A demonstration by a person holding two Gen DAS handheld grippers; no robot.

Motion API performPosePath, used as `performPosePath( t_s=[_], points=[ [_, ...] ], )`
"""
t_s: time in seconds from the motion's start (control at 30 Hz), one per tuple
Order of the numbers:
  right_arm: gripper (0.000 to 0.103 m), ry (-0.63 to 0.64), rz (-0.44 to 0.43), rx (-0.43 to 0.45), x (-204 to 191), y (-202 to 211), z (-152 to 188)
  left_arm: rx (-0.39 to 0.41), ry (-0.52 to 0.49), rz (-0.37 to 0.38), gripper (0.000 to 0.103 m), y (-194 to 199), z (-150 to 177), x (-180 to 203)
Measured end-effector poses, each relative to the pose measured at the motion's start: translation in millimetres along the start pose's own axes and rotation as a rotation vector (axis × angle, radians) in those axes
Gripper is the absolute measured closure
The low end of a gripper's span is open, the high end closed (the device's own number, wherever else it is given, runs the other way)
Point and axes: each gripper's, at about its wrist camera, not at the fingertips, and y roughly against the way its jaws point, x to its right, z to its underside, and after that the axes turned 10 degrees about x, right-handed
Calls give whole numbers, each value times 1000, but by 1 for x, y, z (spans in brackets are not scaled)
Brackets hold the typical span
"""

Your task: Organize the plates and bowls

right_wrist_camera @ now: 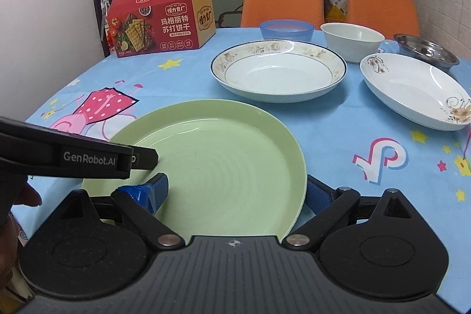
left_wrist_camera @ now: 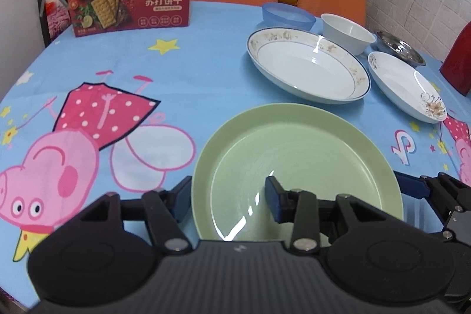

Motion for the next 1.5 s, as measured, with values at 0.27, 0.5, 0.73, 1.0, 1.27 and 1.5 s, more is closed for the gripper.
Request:
performPosePath(
  t_s=[0.27, 0.5, 0.73, 1.0, 1.27, 1.5],
  points=[
    [20, -121, 98, 99, 51, 41, -24, 126, 2, -33, 25, 28, -22, -1],
    [20, -144, 158, 65, 75, 42, -40, 177, -17, -31, 25, 27, -49, 10],
    [20, -135, 90, 77, 77, 17, -61, 148, 3, -22, 25, -7, -72, 8],
    [20, -185, 61, -53, 85, -65, -81, 73, 15, -21, 25, -76, -111, 2],
    [20, -145, 61, -107, 83, -106, -85, 6, -28, 1, 25, -125, -124, 2],
    [18, -114, 54, -122, 70, -118, -89, 7, -37, -15, 25, -129, -126, -5]
  ],
)
